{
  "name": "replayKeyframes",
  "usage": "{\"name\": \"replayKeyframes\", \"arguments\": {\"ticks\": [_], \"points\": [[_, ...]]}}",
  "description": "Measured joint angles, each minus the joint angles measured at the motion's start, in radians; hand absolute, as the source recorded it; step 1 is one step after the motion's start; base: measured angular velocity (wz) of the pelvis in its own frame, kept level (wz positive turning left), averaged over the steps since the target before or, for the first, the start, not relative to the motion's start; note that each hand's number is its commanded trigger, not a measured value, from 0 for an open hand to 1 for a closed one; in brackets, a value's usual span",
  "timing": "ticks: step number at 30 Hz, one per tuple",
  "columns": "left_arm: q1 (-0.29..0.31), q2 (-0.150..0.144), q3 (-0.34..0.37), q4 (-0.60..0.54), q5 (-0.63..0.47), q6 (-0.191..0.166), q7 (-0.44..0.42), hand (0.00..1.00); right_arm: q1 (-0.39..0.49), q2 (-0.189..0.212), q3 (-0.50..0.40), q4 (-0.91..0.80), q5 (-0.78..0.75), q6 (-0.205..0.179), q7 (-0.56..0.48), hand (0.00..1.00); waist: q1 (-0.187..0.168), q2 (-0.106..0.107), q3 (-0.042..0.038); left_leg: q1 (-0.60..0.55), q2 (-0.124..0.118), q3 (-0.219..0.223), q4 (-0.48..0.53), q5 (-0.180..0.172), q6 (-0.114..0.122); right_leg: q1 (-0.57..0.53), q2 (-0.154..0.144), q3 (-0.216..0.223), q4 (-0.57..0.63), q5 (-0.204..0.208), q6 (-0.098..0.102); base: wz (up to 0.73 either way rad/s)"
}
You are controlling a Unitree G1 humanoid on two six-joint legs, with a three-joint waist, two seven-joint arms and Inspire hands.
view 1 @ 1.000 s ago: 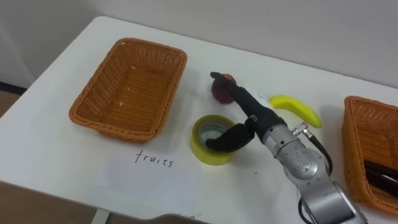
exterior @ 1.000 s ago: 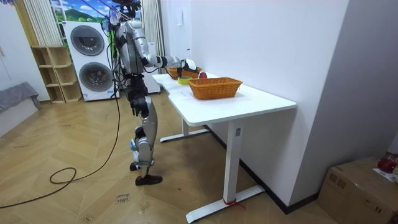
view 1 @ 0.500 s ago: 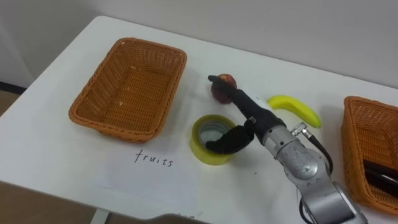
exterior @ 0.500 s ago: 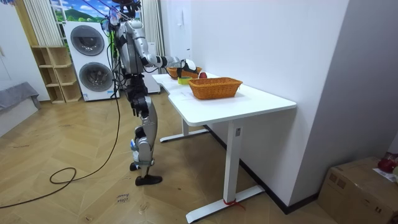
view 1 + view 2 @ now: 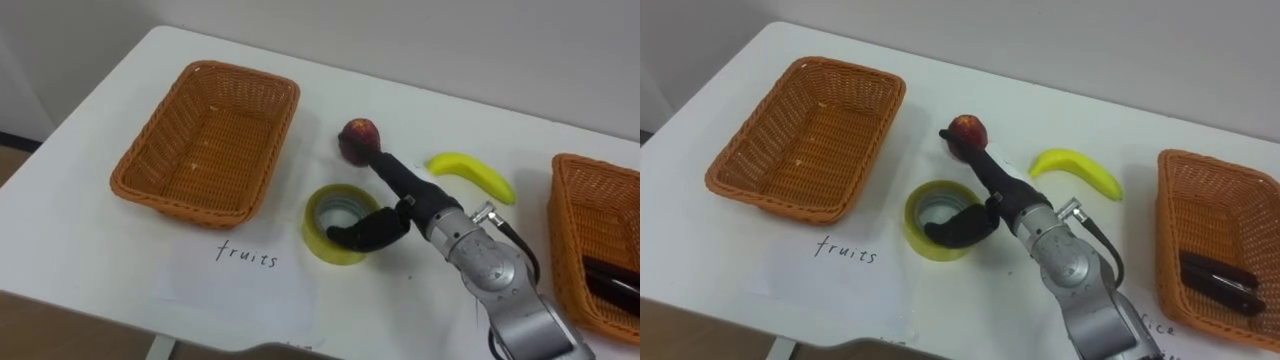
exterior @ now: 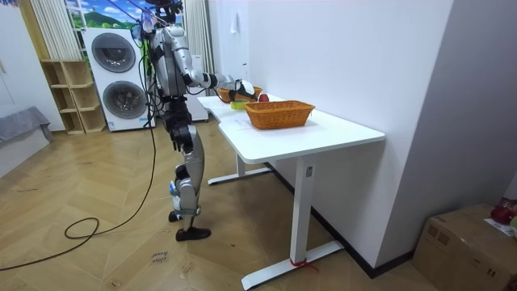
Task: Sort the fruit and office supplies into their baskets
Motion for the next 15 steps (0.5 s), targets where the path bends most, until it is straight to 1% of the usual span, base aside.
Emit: {"name": "replayKeyframes", "arguments": {"ticks": [9,15], "points": [[-0.008,0.002,0.000,-0.001,-0.001,0.000,0.001,0.00,0.000,-0.006,0.001,0.000,0.000,0.000,0.015,0.00,0.001,-0.001,-0.0007,0.000,0.000,0.000,0.000,0.000,0.000,0.000,0.000,0.001,0.000,0.000,0.000,0.00],[-0.008,0.005,0.000,0.000,-0.002,0.005,0.001,0.00,0.000,-0.014,0.010,0.000,-0.001,0.001,0.057,0.00,0.002,-0.007,-0.0016,0.001,-0.001,0.000,0.001,0.000,0.000,0.001,0.000,0.003,0.001,0.000,0.000,0.00]]}}
